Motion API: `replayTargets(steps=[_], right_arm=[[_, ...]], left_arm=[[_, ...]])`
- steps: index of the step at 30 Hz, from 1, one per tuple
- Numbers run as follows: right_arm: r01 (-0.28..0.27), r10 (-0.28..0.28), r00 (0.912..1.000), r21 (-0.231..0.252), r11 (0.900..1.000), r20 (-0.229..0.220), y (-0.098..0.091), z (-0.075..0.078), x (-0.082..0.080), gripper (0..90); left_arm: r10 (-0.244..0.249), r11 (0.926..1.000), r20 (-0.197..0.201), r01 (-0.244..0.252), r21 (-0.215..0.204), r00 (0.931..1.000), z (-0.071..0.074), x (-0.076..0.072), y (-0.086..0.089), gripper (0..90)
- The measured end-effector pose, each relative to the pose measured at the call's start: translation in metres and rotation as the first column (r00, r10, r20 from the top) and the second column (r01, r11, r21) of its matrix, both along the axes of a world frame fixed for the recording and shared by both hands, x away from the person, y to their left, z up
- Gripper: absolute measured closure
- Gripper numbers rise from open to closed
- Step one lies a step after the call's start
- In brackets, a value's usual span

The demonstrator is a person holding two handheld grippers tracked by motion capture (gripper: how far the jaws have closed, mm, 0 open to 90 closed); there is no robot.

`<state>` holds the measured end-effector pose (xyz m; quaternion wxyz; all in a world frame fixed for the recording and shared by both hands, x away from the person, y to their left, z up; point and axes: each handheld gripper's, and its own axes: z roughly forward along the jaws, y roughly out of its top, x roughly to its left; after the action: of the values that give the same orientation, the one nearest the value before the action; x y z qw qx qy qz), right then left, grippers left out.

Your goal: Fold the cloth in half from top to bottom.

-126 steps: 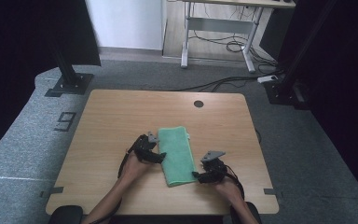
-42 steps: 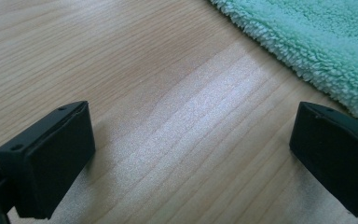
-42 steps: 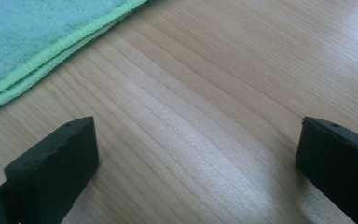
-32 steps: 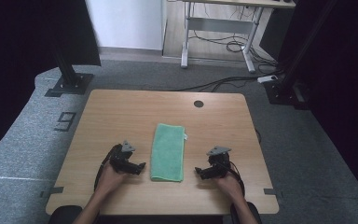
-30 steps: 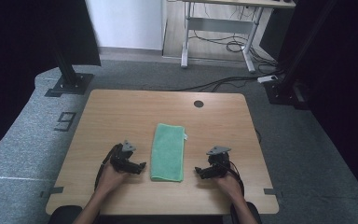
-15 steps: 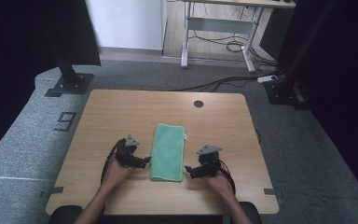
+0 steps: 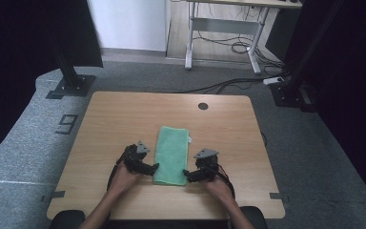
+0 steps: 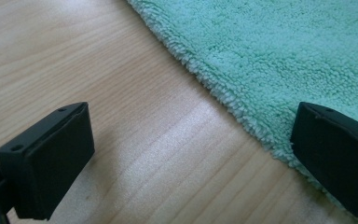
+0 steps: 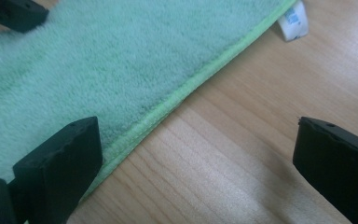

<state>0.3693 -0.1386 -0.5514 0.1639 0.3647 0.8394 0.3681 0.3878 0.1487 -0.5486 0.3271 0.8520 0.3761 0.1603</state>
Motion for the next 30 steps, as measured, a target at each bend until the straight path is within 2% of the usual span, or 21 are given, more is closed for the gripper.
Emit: replayTargets(steps=[1,6,13,22,25,28,30], right_arm=[[-0.001,0.001,1.0,-0.012,0.9999,-0.005,0.001,-0.001,0.0,1.3],[0.007,-0.007,0.9989,0.006,1.0,-0.046,-0.001,-0.003,0.0,1.4],[-0.009,0.009,0.999,-0.001,1.0,-0.045,0.0,-0.002,-0.009,5.3],[-0.049,0.048,0.9975,-0.015,0.9987,-0.053,0.001,0.0,-0.022,6.5],[-0.063,0.061,0.9965,-0.021,0.9978,-0.057,0.002,0.0,-0.027,6.4],[-0.067,0.065,0.9963,-0.024,0.9975,-0.056,0.002,0.0,-0.03,6.4],[-0.067,0.065,0.9962,-0.024,0.9975,-0.057,0.002,0.0,-0.03,6.1]], left_arm=[[0.003,1.0,-0.004,-0.003,0.001,1.0,0.0,-0.001,0.0,0.0],[0.016,0.9997,-0.007,-0.015,0.018,0.9999,0.001,-0.005,-0.002,0.0],[0.007,0.9994,-0.011,-0.007,0.034,0.9999,0.003,-0.016,-0.002,0.0],[-0.01,0.9994,-0.031,0.011,0.034,0.9995,0.003,-0.027,0.001,0.0],[-0.021,0.9982,-0.042,0.024,0.055,0.9989,0.006,-0.029,0.0,0.0],[-0.027,0.9957,-0.027,0.029,0.087,0.9993,0.013,-0.027,0.001,0.0],[-0.009,0.9973,-0.011,0.009,0.073,0.9999,0.018,-0.022,0.004,0.0]])
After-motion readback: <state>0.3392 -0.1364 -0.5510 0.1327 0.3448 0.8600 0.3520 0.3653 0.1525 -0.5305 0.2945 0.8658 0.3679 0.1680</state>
